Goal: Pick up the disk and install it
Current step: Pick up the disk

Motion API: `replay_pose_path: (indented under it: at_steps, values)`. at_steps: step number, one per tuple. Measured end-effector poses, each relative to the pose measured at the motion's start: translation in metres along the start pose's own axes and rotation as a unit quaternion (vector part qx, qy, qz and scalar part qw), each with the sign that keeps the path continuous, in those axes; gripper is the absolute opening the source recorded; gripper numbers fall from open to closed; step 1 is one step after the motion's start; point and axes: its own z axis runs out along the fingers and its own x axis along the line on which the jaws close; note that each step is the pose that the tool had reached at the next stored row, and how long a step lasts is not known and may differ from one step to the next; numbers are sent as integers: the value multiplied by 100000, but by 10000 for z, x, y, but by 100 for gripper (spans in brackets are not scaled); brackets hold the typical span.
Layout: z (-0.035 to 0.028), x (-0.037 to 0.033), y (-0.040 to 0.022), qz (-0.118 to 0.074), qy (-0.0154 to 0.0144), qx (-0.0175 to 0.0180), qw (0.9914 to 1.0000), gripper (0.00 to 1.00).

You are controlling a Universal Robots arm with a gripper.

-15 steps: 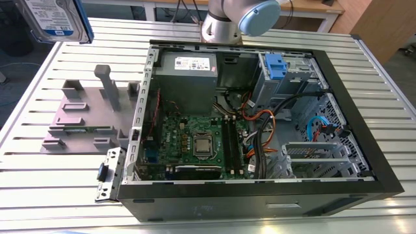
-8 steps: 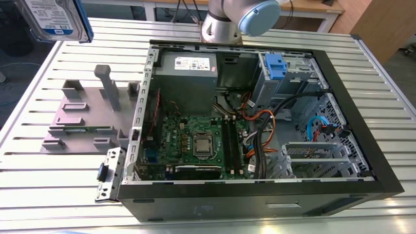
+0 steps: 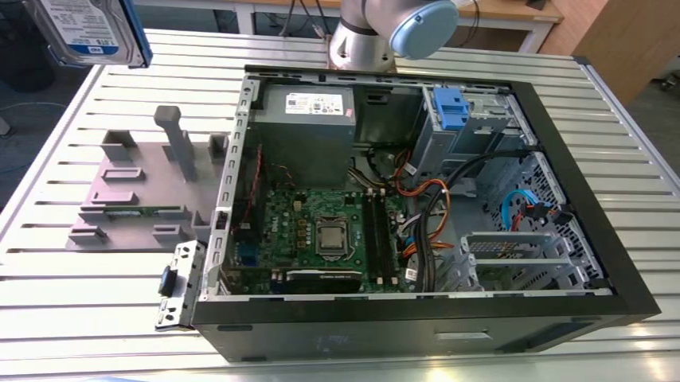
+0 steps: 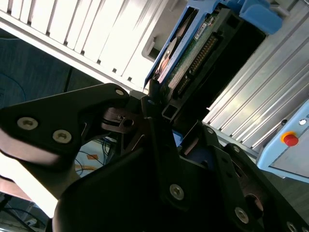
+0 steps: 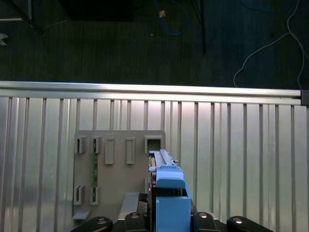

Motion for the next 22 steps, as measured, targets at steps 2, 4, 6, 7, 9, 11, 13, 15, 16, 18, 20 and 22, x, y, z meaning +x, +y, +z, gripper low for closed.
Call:
replay_pose_path:
  at_steps: [2,4,6,7,9,11,13,15,16,18,20,22]
  values:
    - [-7,0,0,-1,0,2,100000,37]
    - [-14,0,0,-1,2,-1,100000,37]
    - [-22,-1,0,-2,0,1,100000,37]
    - [-27,-1,0,-2,-1,1,100000,37]
    - [-36,-1,0,-1,1,-1,100000,37]
    - [-44,-2,0,-2,-1,2,100000,37]
    - [-53,-2,0,-3,0,-1,100000,37]
    - [-61,-2,0,-3,1,0,100000,37]
    - [-65,-2,0,-2,-1,0,100000,37]
    - [-72,-3,0,-1,0,1,100000,37]
    - [-79,-3,1,0,2,0,100000,37]
    - [-86,-3,1,-1,-1,0,100000,37]
